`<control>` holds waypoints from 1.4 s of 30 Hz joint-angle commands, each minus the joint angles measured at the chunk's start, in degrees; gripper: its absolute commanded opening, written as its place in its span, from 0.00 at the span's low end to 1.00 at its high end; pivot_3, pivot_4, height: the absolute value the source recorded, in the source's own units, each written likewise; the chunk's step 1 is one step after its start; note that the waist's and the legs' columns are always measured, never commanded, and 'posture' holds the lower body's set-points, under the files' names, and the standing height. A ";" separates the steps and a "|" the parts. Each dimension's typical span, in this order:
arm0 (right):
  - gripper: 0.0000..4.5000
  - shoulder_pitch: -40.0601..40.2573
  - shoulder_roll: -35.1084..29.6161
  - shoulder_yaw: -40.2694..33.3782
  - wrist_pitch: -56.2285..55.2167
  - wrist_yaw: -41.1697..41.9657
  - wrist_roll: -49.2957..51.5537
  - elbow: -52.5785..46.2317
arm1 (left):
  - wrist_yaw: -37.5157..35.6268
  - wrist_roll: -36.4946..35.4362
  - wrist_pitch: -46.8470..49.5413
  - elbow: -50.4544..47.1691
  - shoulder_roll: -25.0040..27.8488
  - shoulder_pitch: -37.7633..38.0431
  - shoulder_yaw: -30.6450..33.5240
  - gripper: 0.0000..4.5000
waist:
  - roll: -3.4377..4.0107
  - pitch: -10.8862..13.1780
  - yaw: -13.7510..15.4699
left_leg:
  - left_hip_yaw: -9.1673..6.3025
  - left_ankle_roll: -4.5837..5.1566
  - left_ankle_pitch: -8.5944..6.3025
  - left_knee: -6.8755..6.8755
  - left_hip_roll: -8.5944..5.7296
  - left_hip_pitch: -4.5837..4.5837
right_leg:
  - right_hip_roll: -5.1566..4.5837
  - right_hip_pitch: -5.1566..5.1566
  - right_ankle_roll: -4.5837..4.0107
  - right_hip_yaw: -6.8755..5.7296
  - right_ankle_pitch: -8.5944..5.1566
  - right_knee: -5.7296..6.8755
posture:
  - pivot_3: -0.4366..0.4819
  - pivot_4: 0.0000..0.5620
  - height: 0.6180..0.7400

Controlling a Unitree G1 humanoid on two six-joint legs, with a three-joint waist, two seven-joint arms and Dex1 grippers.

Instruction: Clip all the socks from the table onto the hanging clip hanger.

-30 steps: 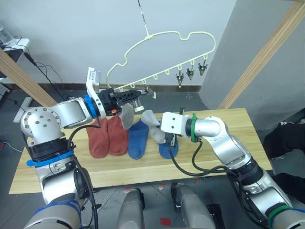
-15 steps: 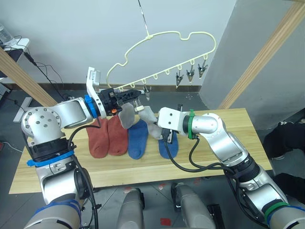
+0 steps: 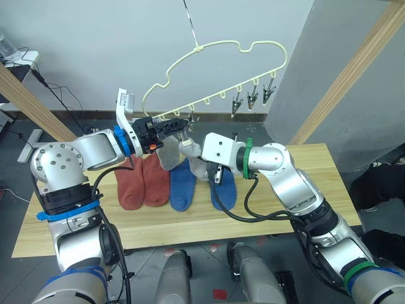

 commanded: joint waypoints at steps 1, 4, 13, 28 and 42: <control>0.00 -1.02 0.36 -0.74 0.68 -0.56 1.24 -1.98 | -0.57 -0.09 0.27 -1.15 0.44 1.05 -1.22 0.02 | 0.00 0.00 0.00 | 0.00 0.00 0.00 0.00 0.00 0.00 | 0.00 0.00 0.00 0.00 0.00 0.00 | 0.47 0.50 1.00; 0.00 -0.84 0.41 -0.72 1.23 -0.65 1.40 -1.95 | -2.58 -0.43 -1.13 -2.44 0.99 1.56 -1.83 0.10 | 0.00 0.00 -0.02 | 0.02 0.00 0.00 0.00 -0.01 -0.01 | -0.01 0.00 0.00 0.01 0.00 -0.01 | 0.47 0.50 1.00; 0.00 -1.02 1.13 -1.04 0.79 -1.95 1.84 0.12 | -3.92 -1.07 -0.58 -3.41 2.38 1.88 -2.15 0.71 | 0.00 0.00 0.02 | 0.00 0.00 0.00 0.01 0.00 -0.13 | 0.00 -0.13 0.00 0.00 0.00 0.01 | 0.48 0.49 1.00; 0.87 1.56 4.16 -7.64 8.39 -4.28 11.52 -1.01 | -6.11 14.59 -21.89 -22.04 7.33 18.27 -12.18 1.00 | -0.03 -0.01 1.07 | 0.04 0.01 0.00 0.00 0.00 -0.27 | -0.02 -0.25 -0.02 0.03 0.01 -0.04 | 0.51 0.48 1.00; 1.00 6.33 3.25 -25.88 22.25 -6.19 34.79 -20.79 | -1.52 37.31 -56.41 -23.23 -4.61 25.80 -20.75 0.91 | -0.03 -0.01 1.35 | -0.09 0.03 -0.01 0.04 0.02 -0.44 | -0.02 -0.27 -0.02 -0.09 0.01 -0.12 | 0.47 0.47 1.00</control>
